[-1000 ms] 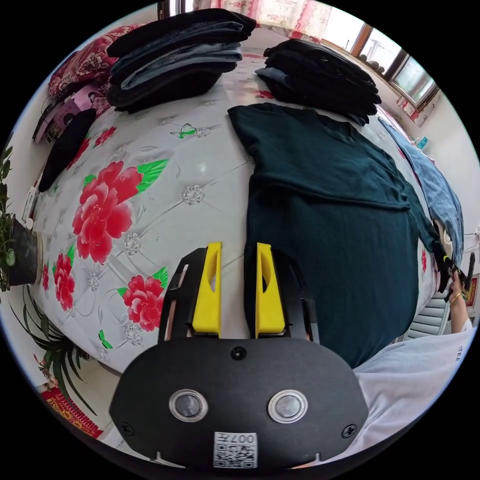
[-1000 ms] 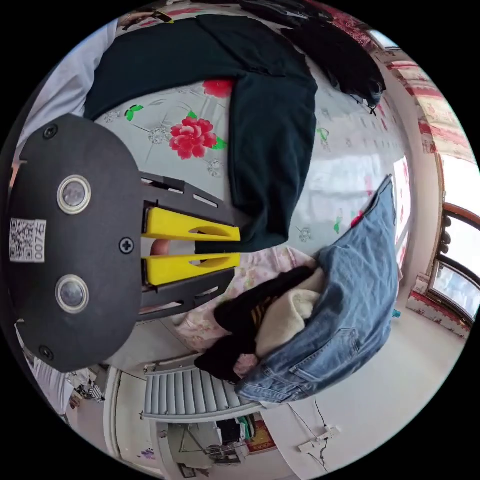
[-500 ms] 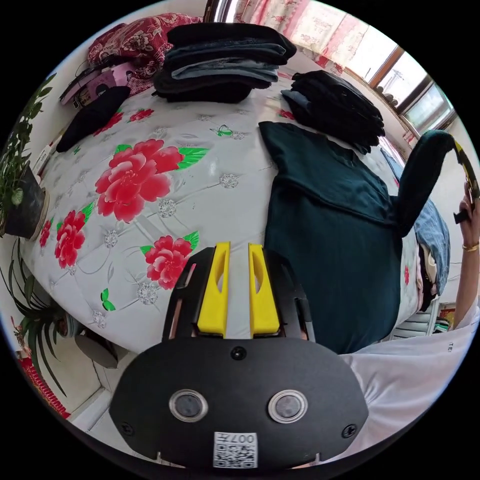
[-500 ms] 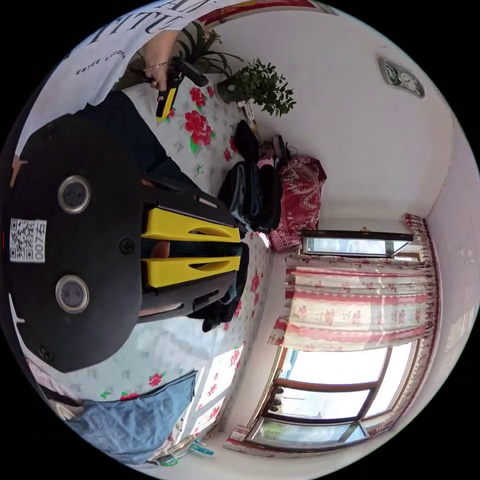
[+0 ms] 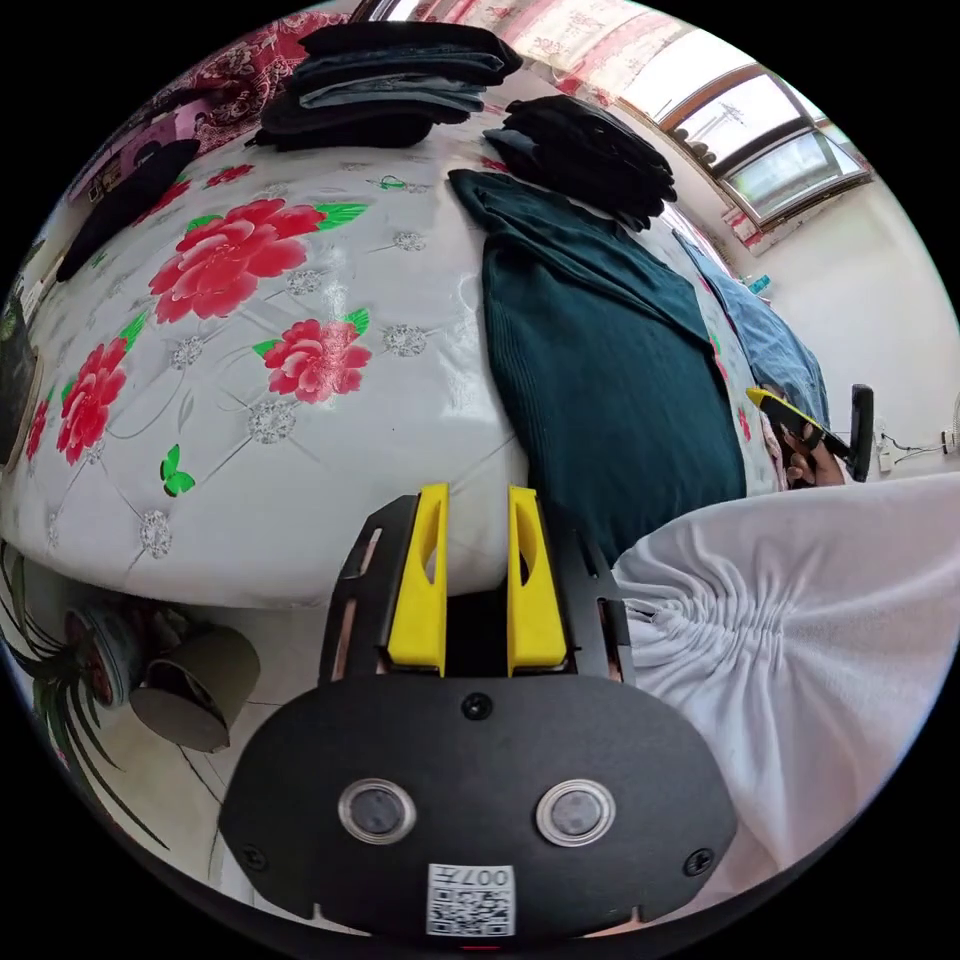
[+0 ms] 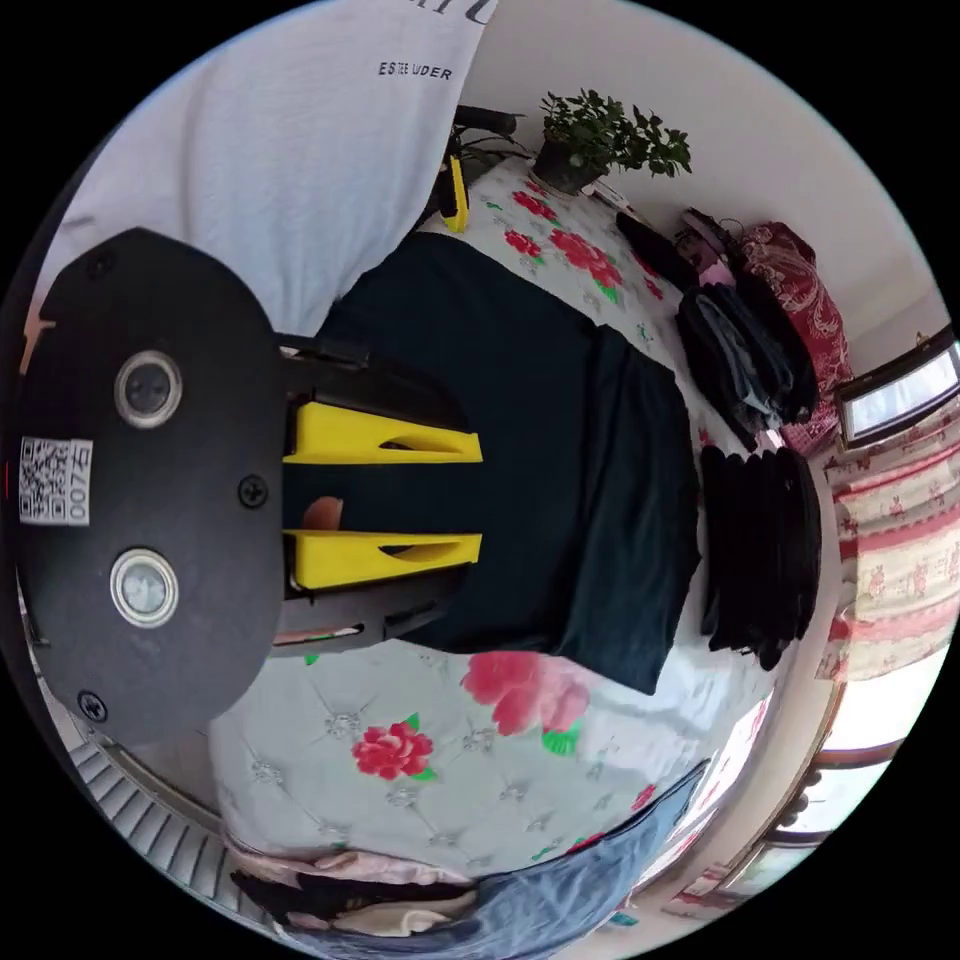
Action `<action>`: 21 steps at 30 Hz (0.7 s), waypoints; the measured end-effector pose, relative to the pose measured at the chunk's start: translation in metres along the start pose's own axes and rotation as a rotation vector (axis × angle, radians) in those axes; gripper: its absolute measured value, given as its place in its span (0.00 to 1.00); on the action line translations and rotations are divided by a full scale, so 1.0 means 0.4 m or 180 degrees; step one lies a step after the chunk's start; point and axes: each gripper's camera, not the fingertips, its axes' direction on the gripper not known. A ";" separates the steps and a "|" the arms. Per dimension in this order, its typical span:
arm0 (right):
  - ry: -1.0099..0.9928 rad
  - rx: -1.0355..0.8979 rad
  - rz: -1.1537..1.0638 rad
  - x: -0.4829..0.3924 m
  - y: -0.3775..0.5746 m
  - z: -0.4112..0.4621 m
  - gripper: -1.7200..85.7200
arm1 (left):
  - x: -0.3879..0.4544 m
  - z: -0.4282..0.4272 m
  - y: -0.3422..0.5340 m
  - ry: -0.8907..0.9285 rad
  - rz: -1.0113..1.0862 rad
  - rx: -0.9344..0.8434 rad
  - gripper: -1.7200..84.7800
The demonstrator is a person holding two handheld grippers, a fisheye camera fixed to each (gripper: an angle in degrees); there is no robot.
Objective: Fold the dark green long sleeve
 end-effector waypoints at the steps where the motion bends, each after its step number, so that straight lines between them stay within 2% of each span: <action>1: 0.0061 -0.0065 0.0278 0.061 0.071 -0.019 0.12 | -0.013 0.000 0.012 0.0053 0.0058 -0.0054 0.13; 5: -0.0221 -0.0294 0.1104 0.214 0.318 -0.040 0.13 | -0.046 -0.007 0.055 0.0215 0.0318 -0.0169 0.13; 7: -0.0269 -0.0422 0.1260 0.248 0.391 -0.025 0.13 | -0.057 -0.008 0.075 0.0204 0.0406 -0.0321 0.13; 13: -0.0533 -0.0783 0.1116 0.339 0.455 0.083 0.13 | -0.073 0.062 0.156 0.0206 0.0543 -0.0625 0.17; 17: -0.0844 -0.0962 0.0899 0.393 0.407 0.156 0.11 | -0.017 0.164 0.103 0.0074 0.0566 -0.0862 0.17; 19: -0.0923 -0.1189 0.0825 0.413 0.386 0.191 0.08 | 0.004 0.214 0.087 -0.0177 0.0589 -0.1063 0.14; 21: -0.0976 -0.1484 0.0714 0.438 0.376 0.210 0.05 | 0.032 0.228 0.080 -0.0392 0.0774 -0.1210 0.04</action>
